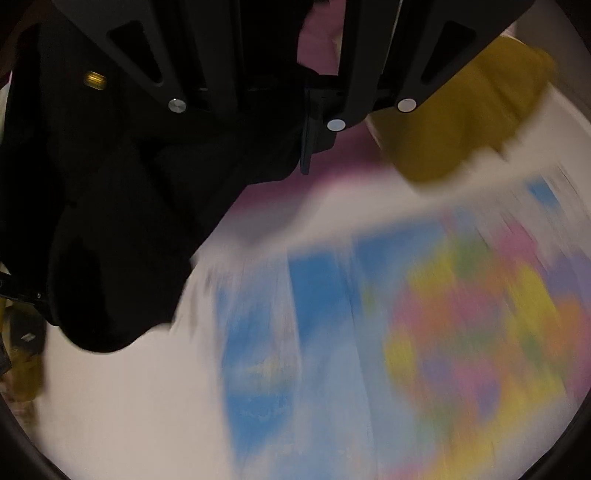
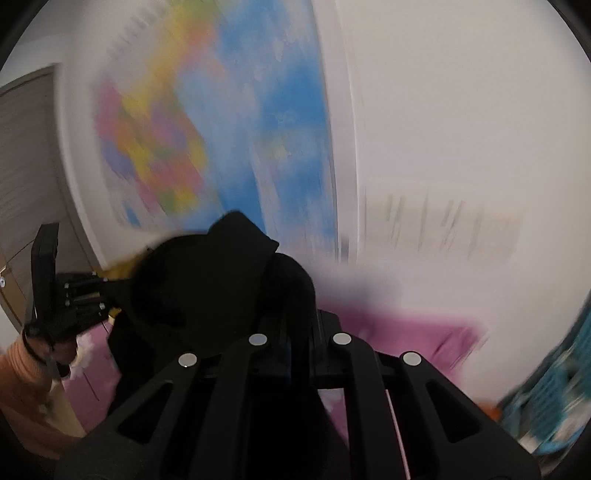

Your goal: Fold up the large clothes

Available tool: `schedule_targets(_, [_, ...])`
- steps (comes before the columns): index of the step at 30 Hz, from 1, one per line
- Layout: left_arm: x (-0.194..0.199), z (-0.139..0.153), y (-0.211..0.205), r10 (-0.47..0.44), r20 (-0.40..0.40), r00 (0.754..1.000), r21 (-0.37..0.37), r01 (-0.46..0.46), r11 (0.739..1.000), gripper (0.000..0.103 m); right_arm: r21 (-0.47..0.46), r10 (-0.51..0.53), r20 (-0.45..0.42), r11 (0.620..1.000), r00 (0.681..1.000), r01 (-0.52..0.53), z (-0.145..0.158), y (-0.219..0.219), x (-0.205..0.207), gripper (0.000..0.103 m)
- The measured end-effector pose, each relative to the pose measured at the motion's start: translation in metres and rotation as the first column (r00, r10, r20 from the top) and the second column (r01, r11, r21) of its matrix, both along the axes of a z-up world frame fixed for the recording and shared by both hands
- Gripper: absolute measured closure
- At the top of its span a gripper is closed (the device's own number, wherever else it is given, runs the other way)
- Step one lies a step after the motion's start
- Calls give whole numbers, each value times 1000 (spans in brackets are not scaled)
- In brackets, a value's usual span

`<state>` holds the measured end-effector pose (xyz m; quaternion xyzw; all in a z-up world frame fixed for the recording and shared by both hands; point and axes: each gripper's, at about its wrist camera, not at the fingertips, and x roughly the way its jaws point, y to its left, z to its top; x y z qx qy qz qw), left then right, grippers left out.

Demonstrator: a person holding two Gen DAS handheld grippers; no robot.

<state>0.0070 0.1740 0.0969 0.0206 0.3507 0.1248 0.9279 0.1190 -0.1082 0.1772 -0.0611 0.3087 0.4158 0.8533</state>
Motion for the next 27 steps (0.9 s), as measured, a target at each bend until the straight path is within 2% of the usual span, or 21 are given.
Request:
schedule_targets(2, [43, -59, 17, 8, -116, 993, -52, -15, 999, 98, -72, -24, -87, 997, 996, 17, -52, 24, 27, 97])
schedule_targets(4, [68, -96, 25, 31, -173, 985, -48, -40, 998, 98, -135, -45, -167, 991, 985, 22, -107, 45, 48, 97])
schedule_targets(5, [83, -114, 33, 36, -201, 979, -76, -52, 996, 98, -151, -54, -190, 988, 980, 25, -126, 49, 57, 97])
schedule_targets(8, [102, -124, 47, 40, -199, 979, -119, -65, 991, 98, -133, -75, -238, 990, 968, 44, -141, 47, 73, 97])
schedule_targets(12, [91, -105, 55, 25, -126, 992, -156, -45, 987, 98, -49, -43, -182, 998, 982, 35, -124, 40, 90, 97])
schedule_targets(14, [95, -103, 63, 35, -119, 992, -184, -57, 981, 97, -41, -64, -197, 998, 978, 57, -133, 40, 109, 94])
schedule_targets(15, [98, -108, 64, 30, -135, 990, -188, -56, 981, 96, -72, -96, -221, 994, 971, 82, -143, 43, 119, 88])
schedule_targets(16, [104, -115, 64, 24, -160, 987, -183, -54, 982, 94, -111, -133, -246, 988, 960, 109, -154, 44, 127, 77])
schedule_targets(17, [112, -125, 68, 39, -199, 979, -182, -76, 980, 88, -167, -180, -266, 976, 947, 139, -166, 45, 133, 68])
schedule_targets(18, [116, -132, 71, 57, -230, 972, -183, -100, 978, 77, -200, -227, -267, 964, 937, 176, -172, 42, 137, 54])
schedule_targets(19, [120, -139, 74, 72, -255, 964, -171, -118, 978, 74, -216, -263, -274, 954, 925, 208, -175, 37, 138, 39])
schedule_targets(20, [115, -143, 71, 80, -257, 963, -152, -122, 981, 71, -219, -293, -292, 947, 910, 235, -173, 27, 137, 38])
schedule_targets(21, [107, -141, 70, 81, -236, 968, -136, -115, 984, 61, -193, -286, -303, 952, 909, 236, -169, 17, 133, 38])
schedule_targets(23, [86, -135, 69, 40, -186, 982, -141, -67, 988, 52, -139, -238, -296, 969, 925, 205, -148, -10, 112, 38])
schedule_targets(25, [64, -126, 62, -11, -143, 990, -126, -7, 992, 43, -143, -195, -269, 977, 943, 161, -131, -26, 83, 35])
schedule_targets(26, [46, -119, 55, -36, -116, 993, -95, 25, 995, 31, -135, -146, -252, 984, 957, 114, -119, -40, 56, 34])
schedule_targets(27, [33, -116, 50, -55, -98, 994, -79, 47, 996, 26, -132, -109, -236, 988, 966, 80, -113, -46, 34, 30])
